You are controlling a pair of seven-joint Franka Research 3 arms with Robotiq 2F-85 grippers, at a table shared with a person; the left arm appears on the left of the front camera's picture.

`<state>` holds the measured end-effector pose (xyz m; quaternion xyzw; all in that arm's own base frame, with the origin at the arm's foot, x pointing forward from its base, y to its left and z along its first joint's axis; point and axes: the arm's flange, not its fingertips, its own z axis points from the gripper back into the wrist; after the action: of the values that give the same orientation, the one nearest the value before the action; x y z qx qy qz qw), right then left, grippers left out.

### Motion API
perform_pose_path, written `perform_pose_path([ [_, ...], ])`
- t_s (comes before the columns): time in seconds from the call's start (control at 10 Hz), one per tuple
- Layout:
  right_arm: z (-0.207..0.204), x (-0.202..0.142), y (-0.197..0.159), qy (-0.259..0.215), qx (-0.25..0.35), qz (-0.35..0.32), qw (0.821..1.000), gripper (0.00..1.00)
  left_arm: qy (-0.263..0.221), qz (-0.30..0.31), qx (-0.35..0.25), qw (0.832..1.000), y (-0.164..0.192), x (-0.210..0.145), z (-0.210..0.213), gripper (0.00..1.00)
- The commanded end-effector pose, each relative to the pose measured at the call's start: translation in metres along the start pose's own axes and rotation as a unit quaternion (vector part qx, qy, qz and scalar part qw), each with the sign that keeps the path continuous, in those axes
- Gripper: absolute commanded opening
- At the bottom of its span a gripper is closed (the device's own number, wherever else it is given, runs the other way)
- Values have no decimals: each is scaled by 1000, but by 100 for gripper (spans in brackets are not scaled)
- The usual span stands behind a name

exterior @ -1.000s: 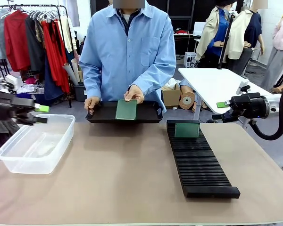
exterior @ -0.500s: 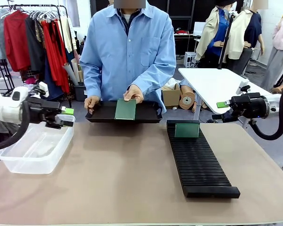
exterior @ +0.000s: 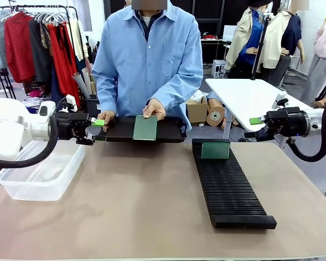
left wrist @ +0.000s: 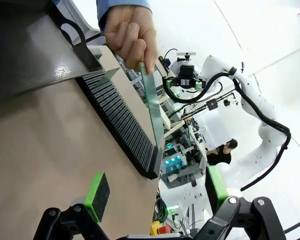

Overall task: Sort PCBs into racks and boxes based on the side picked up.
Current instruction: Pick up the Blank PCB handed by the Human.

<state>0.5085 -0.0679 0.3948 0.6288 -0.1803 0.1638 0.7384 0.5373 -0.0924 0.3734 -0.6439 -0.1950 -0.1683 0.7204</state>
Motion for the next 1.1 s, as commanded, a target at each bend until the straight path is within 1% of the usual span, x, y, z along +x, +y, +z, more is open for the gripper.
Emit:
perform_pose_path([
  [0.0,0,0,1,-1,-3,6,1000,100,1,7,-21,1000,1,12,-12,100],
  [0.2,0,0,1,-1,-3,6,1000,100,19,13,-24,999,0,13,-40,100],
  [0.4,0,0,1,-1,-3,6,1000,100,23,11,-28,999,1,14,-59,100],
  [0.7,0,0,1,-1,-3,6,1000,100,15,1,-25,1000,8,19,-80,100],
  [1.0,0,0,1,-1,-3,6,1000,100,28,8,-29,999,18,30,-108,100],
])
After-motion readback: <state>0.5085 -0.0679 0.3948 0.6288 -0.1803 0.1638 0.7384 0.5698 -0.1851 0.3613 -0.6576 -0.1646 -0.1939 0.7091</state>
